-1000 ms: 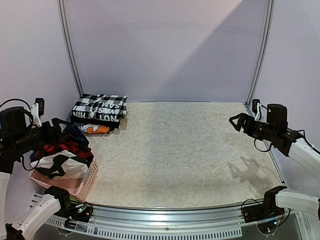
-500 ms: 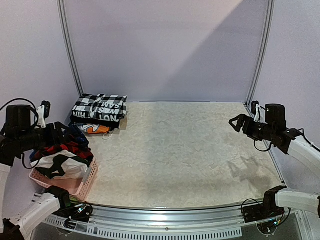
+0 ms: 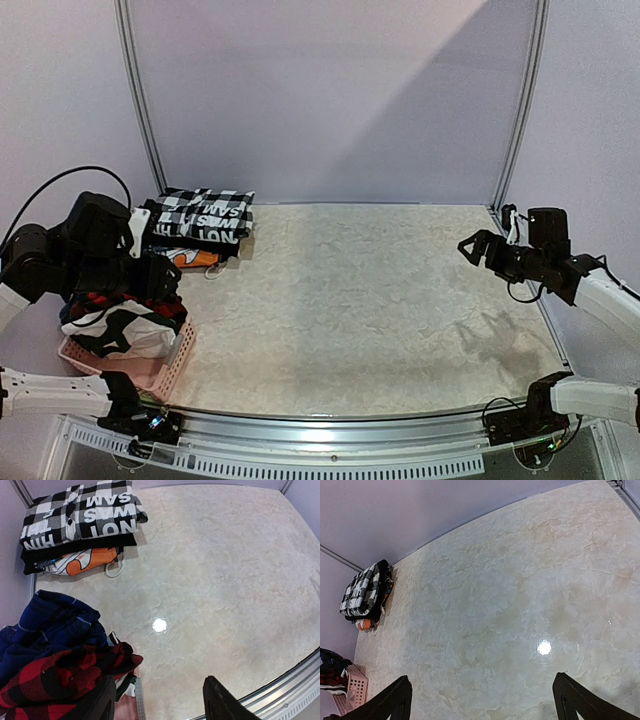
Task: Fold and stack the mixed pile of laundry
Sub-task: Pick up the crumpled shirt from the bin.
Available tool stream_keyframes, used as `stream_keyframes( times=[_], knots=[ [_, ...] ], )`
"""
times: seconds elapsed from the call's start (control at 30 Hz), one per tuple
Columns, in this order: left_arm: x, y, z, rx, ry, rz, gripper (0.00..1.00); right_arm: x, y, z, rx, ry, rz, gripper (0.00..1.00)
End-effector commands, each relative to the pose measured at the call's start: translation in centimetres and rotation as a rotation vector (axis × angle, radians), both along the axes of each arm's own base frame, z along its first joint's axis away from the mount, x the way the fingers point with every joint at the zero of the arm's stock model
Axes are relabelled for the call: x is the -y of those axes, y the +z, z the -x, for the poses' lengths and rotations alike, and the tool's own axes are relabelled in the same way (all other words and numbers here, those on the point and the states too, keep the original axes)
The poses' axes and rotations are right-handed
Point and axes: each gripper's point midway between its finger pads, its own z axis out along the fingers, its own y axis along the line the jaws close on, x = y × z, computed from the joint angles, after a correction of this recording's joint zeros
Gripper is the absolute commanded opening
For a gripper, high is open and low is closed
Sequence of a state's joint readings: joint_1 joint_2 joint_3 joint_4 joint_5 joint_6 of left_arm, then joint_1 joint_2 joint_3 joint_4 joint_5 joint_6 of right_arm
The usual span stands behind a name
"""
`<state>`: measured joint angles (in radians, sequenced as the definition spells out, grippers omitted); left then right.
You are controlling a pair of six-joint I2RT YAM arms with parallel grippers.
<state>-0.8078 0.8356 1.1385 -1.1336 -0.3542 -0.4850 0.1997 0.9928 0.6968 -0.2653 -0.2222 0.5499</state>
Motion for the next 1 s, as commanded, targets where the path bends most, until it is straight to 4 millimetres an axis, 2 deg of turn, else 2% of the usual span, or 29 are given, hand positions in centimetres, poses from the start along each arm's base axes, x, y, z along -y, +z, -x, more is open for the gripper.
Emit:
stream_keyframes(
  times=[0.0,0.07,0.17,0.33,0.53,0.8,0.97],
  knots=[
    [-2.4,-0.9,1.0,0.017,0.104,-0.12,0.61,0.2,0.3,-0.4,-0.014,-0.013,-0.005,0.99],
    [-2.9,-2.2,1.5,0.002,0.14,-0.144,0.6,0.2,0.3,-0.4,-0.018,-0.013,-0.002,0.99],
    [-2.5,-4.2,1.9,-0.006,0.155,-0.16,0.59,0.3,0.1,-0.4,-0.023,-0.015,0.002,0.99],
    [-2.1,-6.5,1.4,-0.017,0.198,-0.233,0.55,0.2,-0.2,-0.4,-0.032,-0.012,0.003,0.99],
    [-2.5,-7.4,1.0,0.008,0.258,-0.27,0.43,0.0,-0.4,-0.6,-0.04,-0.006,-0.001,0.99],
    [-3.8,-7.2,1.6,0.022,0.364,-0.347,0.4,0.0,-1.1,-0.8,-0.061,-0.005,0.007,0.99],
    [-3.8,-6.9,2.4,0.039,0.381,-0.393,0.4,0.0,-1.5,-1.0,-0.071,-0.006,0.011,0.99]
  ],
)
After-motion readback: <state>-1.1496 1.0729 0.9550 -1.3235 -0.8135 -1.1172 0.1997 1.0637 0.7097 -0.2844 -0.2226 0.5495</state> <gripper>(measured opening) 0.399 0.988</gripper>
